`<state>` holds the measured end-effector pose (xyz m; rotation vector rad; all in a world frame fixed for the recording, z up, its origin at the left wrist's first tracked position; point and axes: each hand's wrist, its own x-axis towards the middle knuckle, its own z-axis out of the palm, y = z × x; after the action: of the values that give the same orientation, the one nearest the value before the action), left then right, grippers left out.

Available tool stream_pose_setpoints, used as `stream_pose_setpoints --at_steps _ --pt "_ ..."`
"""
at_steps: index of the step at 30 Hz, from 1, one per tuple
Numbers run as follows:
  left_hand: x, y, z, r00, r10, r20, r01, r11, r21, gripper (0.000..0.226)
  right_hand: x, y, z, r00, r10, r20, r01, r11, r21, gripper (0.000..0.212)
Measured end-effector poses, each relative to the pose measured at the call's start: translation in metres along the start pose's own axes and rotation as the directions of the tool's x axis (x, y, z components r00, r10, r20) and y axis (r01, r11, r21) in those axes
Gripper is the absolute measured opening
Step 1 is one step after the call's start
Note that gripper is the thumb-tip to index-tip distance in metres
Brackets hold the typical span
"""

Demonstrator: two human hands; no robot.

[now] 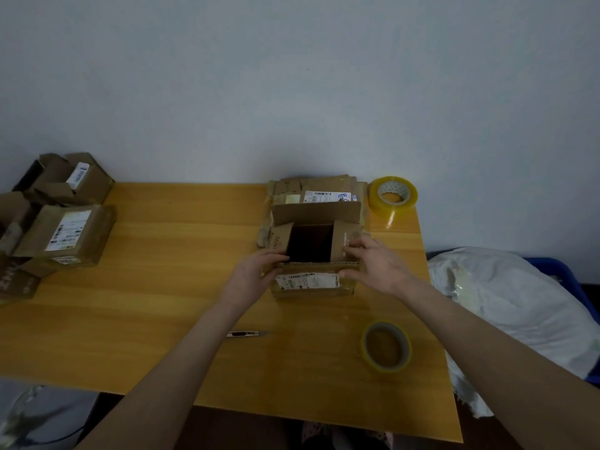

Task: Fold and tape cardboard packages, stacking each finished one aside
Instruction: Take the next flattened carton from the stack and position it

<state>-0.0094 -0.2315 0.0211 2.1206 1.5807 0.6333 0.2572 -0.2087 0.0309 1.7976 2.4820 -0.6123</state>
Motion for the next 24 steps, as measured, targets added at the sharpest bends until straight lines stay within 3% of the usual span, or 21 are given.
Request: stream_pose_setpoints --at_steps 2,7,9,12,15,17,20,22,24 --pt "0.003 0.004 -0.001 0.994 -0.087 0.069 0.09 0.995 -0.048 0.041 0.0 -0.001 -0.002 1.0 -0.008 0.02 0.008 1.0 0.018 0.067" --pt "0.011 0.003 -0.006 0.956 -0.28 0.085 0.293 0.927 -0.234 0.05 -0.002 0.0 -0.004 0.999 0.015 0.051 -0.02 0.995 0.095 0.065" --pt "0.013 -0.001 -0.008 0.94 -0.333 0.079 0.342 0.917 -0.206 0.047 -0.003 0.0 -0.005 0.998 0.033 0.051 -0.038 0.994 0.107 0.064" --pt "0.017 -0.001 0.003 0.922 -0.386 0.019 0.386 0.916 -0.114 0.046 -0.006 -0.002 -0.005 0.995 0.085 -0.06 -0.078 0.991 0.107 0.05" --pt "0.018 0.005 0.018 0.902 -0.423 -0.088 0.41 0.902 -0.133 0.064 -0.005 -0.007 -0.001 0.979 0.148 -0.143 -0.133 0.985 0.11 0.037" --pt "0.019 0.006 0.024 0.886 -0.446 -0.125 0.435 0.894 -0.107 0.082 -0.002 -0.009 0.003 0.958 0.24 -0.156 -0.208 0.958 0.198 0.05" --pt "0.023 -0.001 0.028 0.877 -0.474 -0.074 0.46 0.875 -0.151 0.098 0.002 -0.012 0.005 0.913 0.386 -0.135 -0.309 0.866 0.392 0.096" --pt "0.025 -0.003 0.028 0.887 -0.46 -0.029 0.445 0.872 -0.203 0.104 0.007 -0.014 0.002 0.921 0.376 -0.105 -0.3 0.853 0.427 0.119" --pt "0.028 -0.003 0.025 0.898 -0.441 -0.014 0.427 0.876 -0.224 0.11 0.014 -0.014 -0.004 0.945 0.31 -0.104 -0.243 0.879 0.41 0.123"
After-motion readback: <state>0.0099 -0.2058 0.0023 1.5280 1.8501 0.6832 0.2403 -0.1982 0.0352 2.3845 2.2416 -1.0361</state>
